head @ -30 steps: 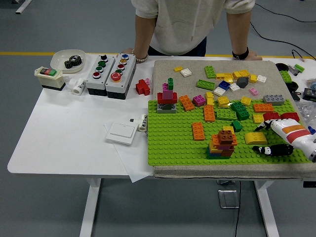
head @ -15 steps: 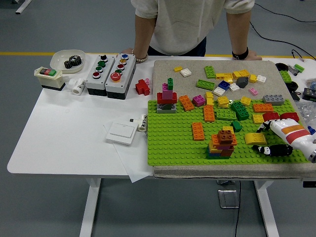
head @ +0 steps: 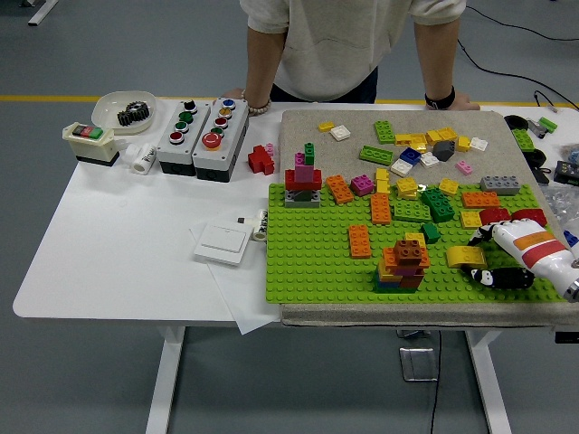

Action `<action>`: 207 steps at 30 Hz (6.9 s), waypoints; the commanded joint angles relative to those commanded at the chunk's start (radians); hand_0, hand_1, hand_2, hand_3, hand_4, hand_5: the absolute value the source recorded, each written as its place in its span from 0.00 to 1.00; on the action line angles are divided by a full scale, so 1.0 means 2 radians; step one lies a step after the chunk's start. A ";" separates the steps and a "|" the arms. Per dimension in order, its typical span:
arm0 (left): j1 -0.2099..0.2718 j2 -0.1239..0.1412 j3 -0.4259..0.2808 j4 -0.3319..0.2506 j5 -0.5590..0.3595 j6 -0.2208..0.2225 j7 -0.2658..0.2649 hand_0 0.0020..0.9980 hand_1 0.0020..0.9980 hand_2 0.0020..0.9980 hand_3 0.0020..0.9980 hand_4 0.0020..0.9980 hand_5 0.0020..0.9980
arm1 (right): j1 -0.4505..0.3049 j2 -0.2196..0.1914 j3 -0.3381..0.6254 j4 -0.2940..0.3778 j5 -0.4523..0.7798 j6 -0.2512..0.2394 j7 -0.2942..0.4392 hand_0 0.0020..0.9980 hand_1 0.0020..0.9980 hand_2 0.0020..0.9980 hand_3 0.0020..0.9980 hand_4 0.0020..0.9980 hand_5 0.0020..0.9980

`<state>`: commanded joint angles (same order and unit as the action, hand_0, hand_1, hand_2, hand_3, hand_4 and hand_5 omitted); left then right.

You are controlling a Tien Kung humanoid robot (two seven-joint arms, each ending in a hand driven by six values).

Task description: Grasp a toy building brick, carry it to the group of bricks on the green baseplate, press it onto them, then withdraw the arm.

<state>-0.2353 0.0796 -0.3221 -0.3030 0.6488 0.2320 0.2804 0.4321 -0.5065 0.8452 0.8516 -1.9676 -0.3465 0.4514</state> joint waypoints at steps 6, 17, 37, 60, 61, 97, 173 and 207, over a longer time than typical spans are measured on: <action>0.000 0.000 0.000 0.000 0.001 0.000 0.000 0.76 0.75 0.73 0.59 0.64 0.66 | -0.001 -0.002 0.005 0.003 0.000 -0.006 0.004 0.25 0.39 0.47 0.50 0.71 0.46; 0.002 0.000 -0.002 0.000 0.003 -0.001 0.001 0.76 0.75 0.73 0.59 0.64 0.66 | -0.005 -0.008 0.021 0.022 -0.001 -0.012 0.011 0.25 0.39 0.46 0.50 0.69 0.45; 0.003 0.002 0.001 0.002 -0.003 0.000 -0.002 0.76 0.76 0.73 0.58 0.64 0.66 | -0.012 -0.060 0.042 0.143 -0.016 -0.005 0.008 0.25 0.39 0.46 0.50 0.66 0.43; 0.008 0.005 0.003 0.004 -0.005 0.002 -0.003 0.76 0.75 0.73 0.59 0.64 0.66 | 0.025 -0.125 -0.006 0.342 -0.032 0.126 -0.102 0.25 0.40 0.47 0.51 0.69 0.43; 0.008 0.005 0.003 0.004 -0.005 0.002 -0.003 0.76 0.75 0.73 0.59 0.64 0.66 | 0.025 -0.125 -0.006 0.347 -0.032 0.128 -0.107 0.25 0.40 0.47 0.51 0.69 0.43; 0.012 0.006 0.003 0.004 -0.003 0.002 -0.002 0.76 0.75 0.73 0.58 0.65 0.66 | 0.033 -0.115 -0.031 0.433 0.016 0.193 -0.253 0.25 0.41 0.48 0.51 0.77 0.49; 0.015 0.007 -0.004 0.004 0.012 0.001 0.001 0.76 0.76 0.73 0.59 0.65 0.66 | -0.111 -0.138 0.117 0.464 0.128 0.028 -0.276 0.55 0.58 0.67 0.55 0.83 0.54; 0.016 0.007 -0.015 0.004 0.030 -0.004 0.007 0.76 0.75 0.73 0.59 0.64 0.66 | -0.100 -0.115 0.307 0.464 0.717 0.458 -0.369 0.85 0.82 0.85 0.87 0.98 0.81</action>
<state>-0.2041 0.0944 -0.3527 -0.2951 0.7082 0.2241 0.2936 0.2319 -0.7372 1.4586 1.7790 -0.5344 0.5699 -0.2873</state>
